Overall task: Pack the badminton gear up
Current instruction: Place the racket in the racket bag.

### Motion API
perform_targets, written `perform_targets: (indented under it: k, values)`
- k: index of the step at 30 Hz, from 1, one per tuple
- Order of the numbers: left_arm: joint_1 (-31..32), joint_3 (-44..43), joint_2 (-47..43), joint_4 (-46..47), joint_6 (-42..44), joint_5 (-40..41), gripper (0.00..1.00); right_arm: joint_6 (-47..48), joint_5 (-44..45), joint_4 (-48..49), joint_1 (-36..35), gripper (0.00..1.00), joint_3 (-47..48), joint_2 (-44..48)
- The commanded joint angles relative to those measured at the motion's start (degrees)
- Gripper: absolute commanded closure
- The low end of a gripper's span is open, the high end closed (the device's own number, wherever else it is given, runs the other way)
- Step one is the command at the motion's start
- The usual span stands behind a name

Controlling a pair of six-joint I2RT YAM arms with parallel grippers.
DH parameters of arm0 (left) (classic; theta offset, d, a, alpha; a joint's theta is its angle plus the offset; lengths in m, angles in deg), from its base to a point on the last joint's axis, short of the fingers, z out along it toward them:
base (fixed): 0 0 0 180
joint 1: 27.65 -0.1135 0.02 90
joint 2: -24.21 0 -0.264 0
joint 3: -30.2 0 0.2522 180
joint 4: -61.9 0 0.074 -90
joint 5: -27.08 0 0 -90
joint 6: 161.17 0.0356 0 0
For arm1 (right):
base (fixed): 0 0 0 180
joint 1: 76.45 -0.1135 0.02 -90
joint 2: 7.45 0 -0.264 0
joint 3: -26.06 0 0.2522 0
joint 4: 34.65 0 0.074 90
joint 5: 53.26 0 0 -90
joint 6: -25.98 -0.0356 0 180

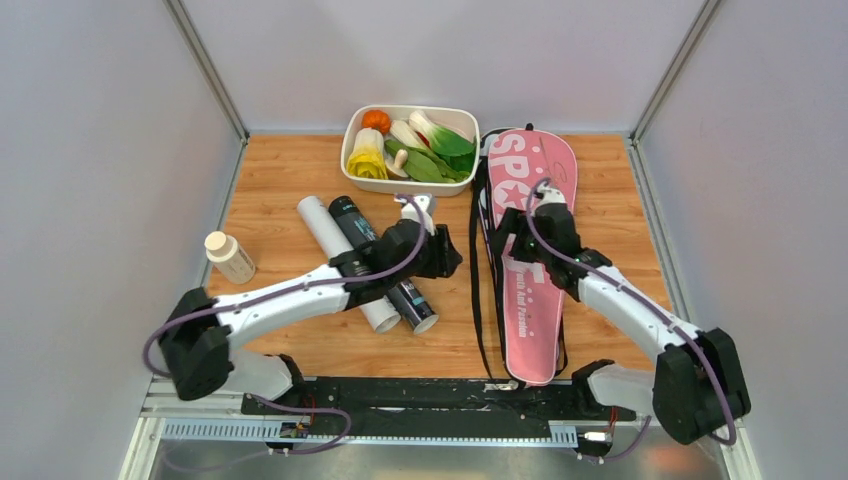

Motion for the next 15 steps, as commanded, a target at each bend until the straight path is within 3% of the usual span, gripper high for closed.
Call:
perform_targets:
  k: [1, 8, 15]
  values:
    - [-0.5, 2.2, -14.8, -5.0, 8.7, 9.9, 0.42, 7.8, 24.9, -7.8, -9.0, 0.19, 8.1, -7.9]
    - [-0.5, 9.1, -35.8, -10.1, 11.1, 16.7, 0.41, 10.9, 38.4, -9.3, -15.0, 0.22, 18.3, -25.4]
    - [-0.6, 13.8, -46.3, -13.9, 8.8, 18.5, 0.41, 12.6, 45.9, -12.0, -17.2, 0.3, 25.7, -37.8]
